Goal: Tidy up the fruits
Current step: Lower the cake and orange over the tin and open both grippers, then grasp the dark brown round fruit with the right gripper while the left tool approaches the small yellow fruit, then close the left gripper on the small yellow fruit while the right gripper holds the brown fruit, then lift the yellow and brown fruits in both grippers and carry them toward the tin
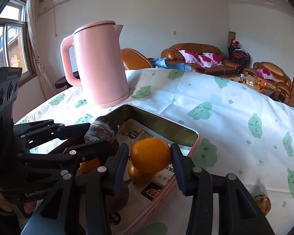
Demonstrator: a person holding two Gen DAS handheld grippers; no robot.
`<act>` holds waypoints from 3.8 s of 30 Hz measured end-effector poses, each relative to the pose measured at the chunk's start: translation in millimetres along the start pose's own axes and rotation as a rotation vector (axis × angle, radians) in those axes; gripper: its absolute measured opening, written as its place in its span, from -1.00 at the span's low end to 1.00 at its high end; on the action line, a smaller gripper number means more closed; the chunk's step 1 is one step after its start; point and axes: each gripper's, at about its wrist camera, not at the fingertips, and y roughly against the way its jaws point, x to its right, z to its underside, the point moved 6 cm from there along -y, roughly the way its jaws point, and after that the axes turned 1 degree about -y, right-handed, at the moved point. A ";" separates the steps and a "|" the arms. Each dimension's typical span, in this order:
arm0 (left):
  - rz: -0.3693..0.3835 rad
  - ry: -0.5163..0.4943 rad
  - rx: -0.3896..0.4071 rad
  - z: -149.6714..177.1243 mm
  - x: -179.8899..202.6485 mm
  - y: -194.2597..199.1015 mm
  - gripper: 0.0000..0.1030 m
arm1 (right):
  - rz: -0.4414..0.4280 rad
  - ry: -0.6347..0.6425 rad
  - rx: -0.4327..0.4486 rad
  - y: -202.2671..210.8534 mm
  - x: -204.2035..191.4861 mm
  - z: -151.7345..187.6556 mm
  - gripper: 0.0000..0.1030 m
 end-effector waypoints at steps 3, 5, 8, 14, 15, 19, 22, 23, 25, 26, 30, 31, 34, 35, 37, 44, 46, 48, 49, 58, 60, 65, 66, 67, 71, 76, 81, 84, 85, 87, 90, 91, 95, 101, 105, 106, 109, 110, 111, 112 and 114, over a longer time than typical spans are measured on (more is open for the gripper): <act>-0.013 -0.009 0.001 -0.3 1.0 0.9 -0.15 | -0.011 -0.008 -0.008 -0.8 0.3 0.6 -0.09; -0.019 -0.009 0.001 -0.9 0.6 1.1 -0.09 | -0.020 -0.017 -0.010 -0.2 1.8 0.9 -0.06; -0.032 0.002 0.001 -1.7 -2.4 2.6 0.08 | -0.026 -0.039 0.010 3.8 6.2 -0.1 0.17; -0.042 0.051 0.058 -8.5 -7.6 19.1 0.82 | -0.018 -0.062 0.070 27.1 15.9 -5.1 0.31; -0.036 0.055 0.075 -10.6 -5.3 23.6 0.88 | -0.004 -0.060 0.078 32.8 19.6 -5.6 0.31; -0.001 0.034 0.109 -17.0 14.5 33.9 0.92 | 0.072 -0.082 0.098 61.8 53.1 -1.6 0.31; 0.035 0.015 0.119 -20.0 36.3 34.2 0.94 | 0.174 -0.131 0.100 83.2 91.6 6.4 0.31; 0.046 0.009 0.116 -20.6 44.0 32.7 0.94 | 0.208 -0.147 0.102 89.3 104.6 9.2 0.31; 0.066 -0.010 0.107 -20.1 61.2 29.0 0.94 | 0.264 -0.189 0.103 99.6 127.9 17.0 0.31; 0.075 -0.021 0.102 -19.7 69.6 26.8 0.94 | 0.284 -0.205 0.098 103.0 137.8 21.3 0.31; 0.091 -0.076 0.094 -18.5 101.6 19.8 0.94 | 0.300 -0.249 0.038 95.4 157.1 37.5 0.31; 0.087 -0.087 0.095 -18.5 107.1 19.0 0.94 | 0.298 -0.259 0.018 90.9 159.4 41.0 0.31; 0.071 -0.103 0.090 -19.1 117.6 12.3 0.94 | 0.269 -0.281 -0.026 78.5 161.6 49.3 0.31; 0.067 -0.102 0.090 -19.5 119.1 11.0 0.94 | 0.263 -0.283 -0.041 75.1 160.6 51.0 0.31; 0.055 -0.098 0.088 -20.8 120.4 7.1 0.94 | 0.249 -0.284 -0.055 70.0 158.9 50.4 0.31; 0.044 -0.069 0.096 -24.6 117.5 6.5 0.96 | 0.220 -0.268 -0.189 42.3 154.7 60.8 -0.07; 0.052 -0.070 0.093 -24.5 119.4 6.9 0.96 | 0.201 -0.268 -0.192 42.2 152.8 62.0 -0.18; 0.057 -0.081 0.093 -24.3 123.8 7.1 0.96 | 0.210 -0.266 -0.182 46.0 152.3 62.7 -0.19; 0.064 -0.085 0.093 -24.2 126.2 7.4 0.96 | 0.217 -0.266 -0.162 50.3 152.5 61.4 -0.19; 0.140 -0.169 0.044 -17.0 169.1 -4.9 0.93 | 0.304 -0.303 -0.100 86.8 174.4 70.5 -0.19; 0.151 -0.194 0.027 -14.7 178.6 -9.8 0.85 | 0.309 -0.329 -0.086 91.9 181.0 71.9 -0.19; 0.238 -0.183 -0.098 -6.2 191.0 -34.6 0.36 | 0.309 -0.347 -0.078 97.6 185.8 73.8 -0.19; 0.251 -0.183 -0.127 -4.4 192.5 -40.2 0.29 | 0.306 -0.353 -0.077 97.8 186.6 74.1 -0.19; 0.257 -0.184 -0.140 -2.1 194.2 -42.9 0.20 | 0.300 -0.360 -0.074 98.5 187.6 74.1 -0.19; 0.279 -0.188 -0.190 3.6 200.5 -53.9 0.08 | 0.300 -0.355 -0.077 97.5 186.4 74.3 -0.19; 0.291 -0.195 -0.235 7.9 205.2 -62.4 -0.28 | 0.282 -0.359 -0.099 92.5 186.9 76.1 -0.18; 0.286 -0.195 -0.235 7.5 206.1 -63.4 -0.47 | 0.272 -0.331 -0.133 85.1 181.6 77.0 -0.18; 0.291 -0.190 -0.235 7.1 205.5 -63.7 -0.47 | 0.260 -0.335 -0.145 82.9 181.8 78.7 -0.18; 0.293 -0.187 -0.234 6.8 205.0 -63.7 -0.47 | 0.255 -0.338 -0.147 82.4 181.9 79.1 -0.18; 0.292 -0.182 -0.229 6.1 203.5 -62.5 -0.48 | 0.244 -0.337 -0.155 80.8 181.0 79.8 -0.18; 0.282 -0.181 -0.203 3.9 202.1 -57.6 -0.48 | 0.245 -0.319 -0.141 82.8 177.3 77.7 -0.18; 0.279 -0.183 -0.194 3.0 201.8 -56.2 -0.48 | 0.246 -0.314 -0.137 83.5 176.5 77.1 -0.18; 0.265 -0.189 -0.153 -0.8 200.9 -50.2 -0.48 | 0.251 -0.317 -0.115 87.8 177.5 75.6 -0.18; 0.260 -0.177 -0.115 -4.9 197.0 -45.0 -0.48 | 0.255 -0.302 -0.096 91.2 174.6 73.4 -0.18; 0.256 -0.157 -0.087 -7.6 192.4 -40.7 -0.48 | 0.242 -0.279 -0.068 95.0 169.8 70.3 -0.18; 0.255 -0.152 -0.080 -8.2 191.2 -39.6 -0.48 | 0.242 -0.274 -0.061 96.4 168.7 69.5 -0.18; 0.250 -0.141 -0.063 -9.3 188.5 -36.5 -0.48 | 0.237 -0.264 -0.040 100.1 166.3 67.7 -0.18; 0.249 -0.140 -0.057 -9.7 188.0 -35.5 -0.48 | 0.235 -0.262 -0.035 100.8 165.8 67.2 -0.18; 0.248 -0.138 -0.050 -10.2 187.2 -34.4 -0.48 | 0.236 -0.260 -0.028 102.1 165.4 66.7 -0.18; 0.245 -0.136 -0.043 -10.5 186.6 -33.0 -0.48 | 0.235 -0.258 -0.023 102.8 165.0 66.4 -0.18; 0.242 -0.133 -0.028 -11.5 185.6 -30.4 -0.48 | 0.233 -0.254 -0.016 103.8 163.7 65.5 -0.18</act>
